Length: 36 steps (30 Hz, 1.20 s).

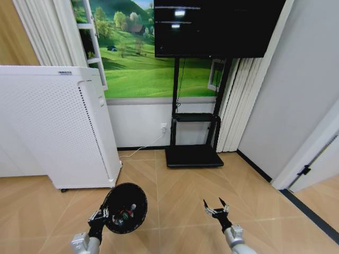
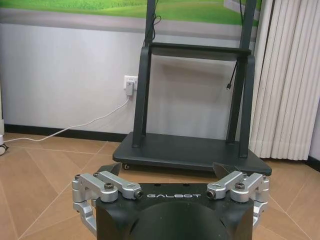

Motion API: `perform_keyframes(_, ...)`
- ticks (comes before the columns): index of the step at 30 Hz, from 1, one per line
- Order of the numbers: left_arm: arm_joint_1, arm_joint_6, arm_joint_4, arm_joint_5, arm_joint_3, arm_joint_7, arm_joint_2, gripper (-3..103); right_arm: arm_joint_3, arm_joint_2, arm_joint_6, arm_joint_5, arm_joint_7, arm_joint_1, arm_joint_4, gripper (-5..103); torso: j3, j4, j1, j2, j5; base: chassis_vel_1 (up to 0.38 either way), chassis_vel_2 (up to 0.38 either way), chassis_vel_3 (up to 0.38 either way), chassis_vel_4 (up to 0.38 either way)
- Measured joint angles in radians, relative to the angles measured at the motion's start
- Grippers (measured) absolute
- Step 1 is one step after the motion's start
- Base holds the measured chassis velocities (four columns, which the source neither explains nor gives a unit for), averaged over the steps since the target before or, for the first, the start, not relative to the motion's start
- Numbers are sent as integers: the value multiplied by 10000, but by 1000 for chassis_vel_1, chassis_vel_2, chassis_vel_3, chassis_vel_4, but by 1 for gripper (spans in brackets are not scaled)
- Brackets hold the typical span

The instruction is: Pick up the trash bin and place the garbage on the floor into it.

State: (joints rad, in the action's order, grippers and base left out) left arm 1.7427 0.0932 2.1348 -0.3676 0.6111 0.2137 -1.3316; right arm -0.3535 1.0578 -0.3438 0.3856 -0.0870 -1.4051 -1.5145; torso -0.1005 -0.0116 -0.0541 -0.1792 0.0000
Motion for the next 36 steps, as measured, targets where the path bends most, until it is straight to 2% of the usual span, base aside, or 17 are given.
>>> perform_keyframes(7,-1,-7,-12,27,-38,-1,-50,7,-63,86,-104,-797,336,10,144,100,0,-3,3,0,0,98,-89,-99,82)
perform_keyframes(16,2,-10,-24,33,-52,-1,-43,7,-51,151,-143,-914,343,-1,202,100,-4,-1,-4,0,0,40,57,-15,-50)
perform_keyframes(22,-32,-11,-51,38,-101,2,-22,7,-23,134,-318,-918,322,-16,245,100,-1,-5,-1,0,-5,217,81,-228,-88)
perform_keyframes(28,-54,-11,-96,39,-99,12,23,7,34,168,-513,-585,277,2,262,100,-1,0,1,-1,-3,235,152,-255,-151)
perform_keyframes(36,-60,-11,-101,38,-122,12,29,7,57,162,-904,-1258,374,67,311,100,-2,-3,-1,0,-1,7,35,5,-34)
